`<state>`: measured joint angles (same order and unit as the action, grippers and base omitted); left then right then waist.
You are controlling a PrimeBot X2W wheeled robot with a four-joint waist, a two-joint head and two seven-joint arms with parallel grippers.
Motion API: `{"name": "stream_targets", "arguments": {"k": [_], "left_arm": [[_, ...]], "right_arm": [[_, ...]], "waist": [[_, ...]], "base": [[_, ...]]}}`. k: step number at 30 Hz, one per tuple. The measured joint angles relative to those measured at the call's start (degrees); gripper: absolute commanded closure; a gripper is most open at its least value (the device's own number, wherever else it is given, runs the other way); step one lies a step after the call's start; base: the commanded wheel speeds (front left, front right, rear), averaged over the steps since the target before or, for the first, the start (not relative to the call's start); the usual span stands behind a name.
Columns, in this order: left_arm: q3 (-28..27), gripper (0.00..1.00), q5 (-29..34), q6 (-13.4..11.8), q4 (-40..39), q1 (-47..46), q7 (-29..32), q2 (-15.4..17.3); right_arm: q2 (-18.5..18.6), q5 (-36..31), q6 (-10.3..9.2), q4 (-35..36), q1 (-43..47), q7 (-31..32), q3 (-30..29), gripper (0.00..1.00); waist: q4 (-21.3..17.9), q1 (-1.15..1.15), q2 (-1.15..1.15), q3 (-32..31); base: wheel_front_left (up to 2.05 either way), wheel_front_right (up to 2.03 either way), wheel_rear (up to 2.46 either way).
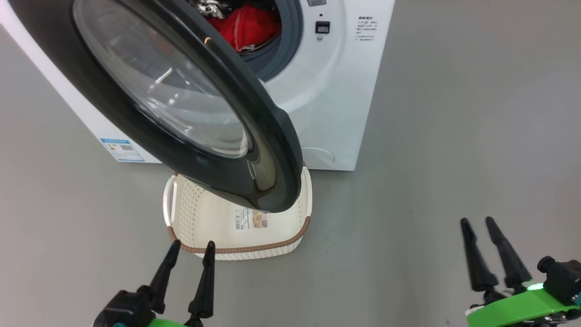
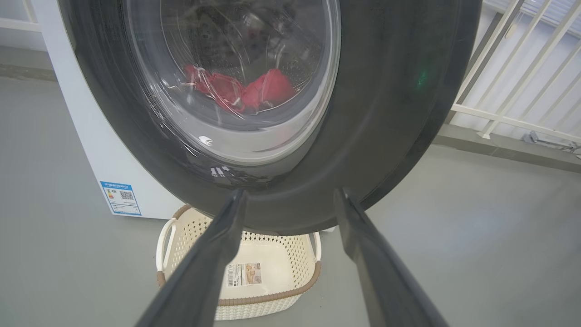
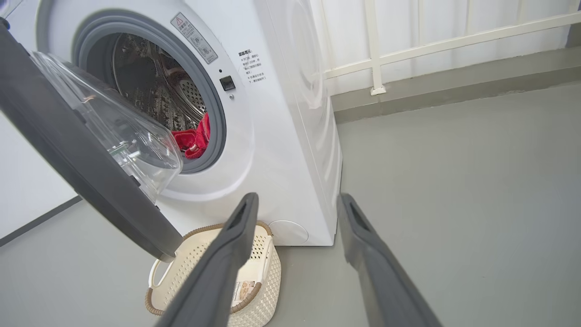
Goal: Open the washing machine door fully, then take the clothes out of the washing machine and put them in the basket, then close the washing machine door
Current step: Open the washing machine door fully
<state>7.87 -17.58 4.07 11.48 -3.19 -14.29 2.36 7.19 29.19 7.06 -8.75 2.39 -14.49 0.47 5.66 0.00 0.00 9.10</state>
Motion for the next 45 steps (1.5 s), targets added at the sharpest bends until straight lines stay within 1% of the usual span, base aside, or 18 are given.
{"name": "stream_targets", "arguments": {"k": [4, 6, 8, 10, 12, 14, 19, 20, 21, 24, 26, 28, 35, 40, 45], "left_arm": [[0.54, 0.00, -0.15, 0.00, -0.01, -0.03, 0.00, 0.00], [0.93, 0.00, -0.35, -0.01, -0.02, -0.07, 0.00, 0.01], [1.35, 0.00, -0.75, -0.03, -0.04, -0.08, 0.00, 0.01], [1.70, 0.00, -1.08, -0.05, -0.09, -0.15, 0.00, 0.01], [1.99, 0.00, -1.21, -0.10, -0.12, -0.31, 0.00, 0.02], [2.53, 0.00, -1.25, -0.10, -0.16, -0.38, 0.00, 0.02], [3.52, 0.00, -1.94, -0.59, -0.20, -0.91, 0.00, 0.01], [3.52, 0.00, -1.94, -0.59, -0.20, -0.91, 0.00, 0.01], [3.91, 0.00, -2.22, -0.59, -0.25, -1.54, 0.00, 0.01], [4.71, 0.00, -2.56, -0.64, -0.45, -2.11, 0.00, 0.00], [5.19, 0.00, -2.98, -0.78, -0.48, -2.14, 0.00, 0.00], [5.48, 0.00, -3.59, -1.09, -0.51, -2.16, 0.00, 0.00], [7.14, 0.00, -4.33, -1.20, -0.58, -3.02, 0.00, -0.02], [8.06, 0.00, -4.76, -1.59, -0.64, -3.12, 0.00, -0.01], [9.23, 0.00, -5.28, -2.05, -0.85, -3.25, 0.00, -0.03]], "right_arm": [[0.07, 5.04, 0.00, 0.58, -0.58, -0.14, 1.62, 1.00], [-0.15, 8.71, 0.00, 0.92, -1.74, -0.14, 2.56, 1.00], [-0.09, 14.03, 0.00, 1.33, -3.95, -0.14, 3.32, 1.00], [0.21, 19.89, 0.00, 1.43, -6.59, -0.14, 5.57, 1.00], [1.49, 24.77, 0.00, 1.87, -9.31, -0.14, 8.94, 1.00], [2.86, 29.47, 0.00, 2.59, -12.16, -0.14, 11.04, 1.00], [5.56, 40.70, 0.00, 3.88, -19.28, -0.15, 13.72, 1.00], [5.56, 40.70, 0.00, 3.88, -19.28, -0.15, 13.72, 1.00], [6.54, 45.90, 0.00, 4.04, -21.99, -0.15, 14.93, 1.00], [8.06, 53.60, 0.00, 4.05, -25.56, 0.63, 16.57, 1.00], [8.77, 58.37, 0.00, 3.70, -27.59, 3.56, 16.83, 1.00], [9.15, 62.59, 0.00, 2.63, -29.11, 8.12, 16.89, 1.00], [9.18, 72.28, -0.01, -3.41, -32.82, 26.25, 15.62, 1.00], [8.71, 76.80, -0.01, -8.61, -35.54, 37.73, 13.65, 1.00], [8.28, 77.28, -0.01, -12.73, -37.82, 45.17, 13.06, 1.00]], "waist": [[0.69, 0.00, 0.00, 0.33], [1.10, 0.00, 0.00, 0.56], [1.58, 0.00, 0.00, 0.84], [2.09, 0.00, 0.00, 1.15], [2.55, 0.00, 0.00, 1.51], [3.05, 0.00, 0.00, 1.93], [4.64, 0.00, 0.00, 3.06], [4.64, 0.00, 0.00, 3.06], [5.36, 0.00, 0.00, 3.58], [6.50, 0.00, 0.00, 4.42], [7.30, 0.00, 0.00, 4.98], [8.12, 0.00, 0.00, 5.49], [10.77, 0.00, 0.00, 6.99], [12.18, 0.00, 0.00, 7.78], [13.24, 0.00, 0.00, 8.13]], "base": [[0.00, 0.00, 0.00], [0.00, 0.00, 0.00], [0.00, 0.00, 0.00], [0.00, 0.00, 0.00], [0.00, 0.00, 0.00], [0.00, 0.00, 0.00], [0.00, 0.00, 0.00], [0.00, 0.00, 0.00], [0.00, 0.00, 0.00], [0.00, 0.00, 0.00], [0.00, 0.00, 0.00], [0.00, 0.00, 0.00], [0.00, 0.00, 0.00], [0.00, 0.00, 0.00], [0.00, 0.00, 0.00]]}}
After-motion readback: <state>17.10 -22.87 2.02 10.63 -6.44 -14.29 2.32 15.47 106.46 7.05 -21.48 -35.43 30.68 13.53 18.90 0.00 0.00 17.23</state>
